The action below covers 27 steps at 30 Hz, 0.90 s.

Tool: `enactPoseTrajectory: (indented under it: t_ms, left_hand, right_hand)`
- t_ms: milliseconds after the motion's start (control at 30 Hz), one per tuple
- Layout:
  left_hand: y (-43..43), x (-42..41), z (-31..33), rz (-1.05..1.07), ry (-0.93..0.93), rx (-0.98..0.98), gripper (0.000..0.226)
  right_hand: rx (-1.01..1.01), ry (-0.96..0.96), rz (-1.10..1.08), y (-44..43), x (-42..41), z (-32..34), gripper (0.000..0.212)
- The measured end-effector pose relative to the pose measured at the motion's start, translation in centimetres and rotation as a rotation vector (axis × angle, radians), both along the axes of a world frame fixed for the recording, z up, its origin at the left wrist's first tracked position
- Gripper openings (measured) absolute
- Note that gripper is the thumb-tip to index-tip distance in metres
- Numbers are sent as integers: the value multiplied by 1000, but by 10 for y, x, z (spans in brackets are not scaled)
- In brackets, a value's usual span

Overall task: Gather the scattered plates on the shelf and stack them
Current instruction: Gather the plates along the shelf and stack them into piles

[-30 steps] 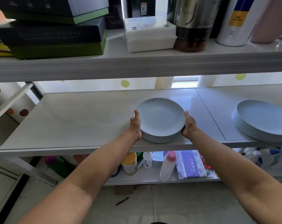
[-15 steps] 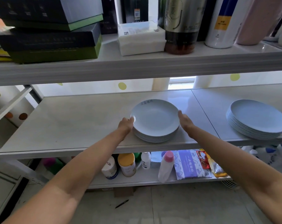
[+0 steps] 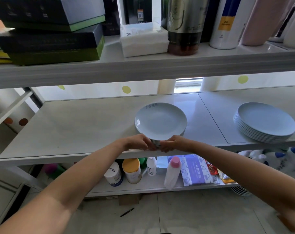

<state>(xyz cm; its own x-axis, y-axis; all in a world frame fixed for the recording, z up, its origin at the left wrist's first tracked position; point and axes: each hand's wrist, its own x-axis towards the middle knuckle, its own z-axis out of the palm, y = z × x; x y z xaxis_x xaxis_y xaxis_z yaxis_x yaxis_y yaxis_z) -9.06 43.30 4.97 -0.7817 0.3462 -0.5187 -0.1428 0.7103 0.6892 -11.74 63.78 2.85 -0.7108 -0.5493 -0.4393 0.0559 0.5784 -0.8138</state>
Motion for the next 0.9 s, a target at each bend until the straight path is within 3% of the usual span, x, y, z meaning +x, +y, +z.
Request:
enactPoseTrajectory:
  t_ms: [567, 733, 900]
  left_hand:
    - [9, 5, 10, -16, 51, -58, 52]
    - [7, 3, 12, -17, -7, -33, 46]
    - [-15, -17, 34, 157, 55, 63, 34]
  right_hand:
    - [28, 52, -34, -10, -2, 4, 49]
    - [59, 62, -23, -11, 3, 10, 49]
    - [167, -1, 69, -12, 6, 21, 55]
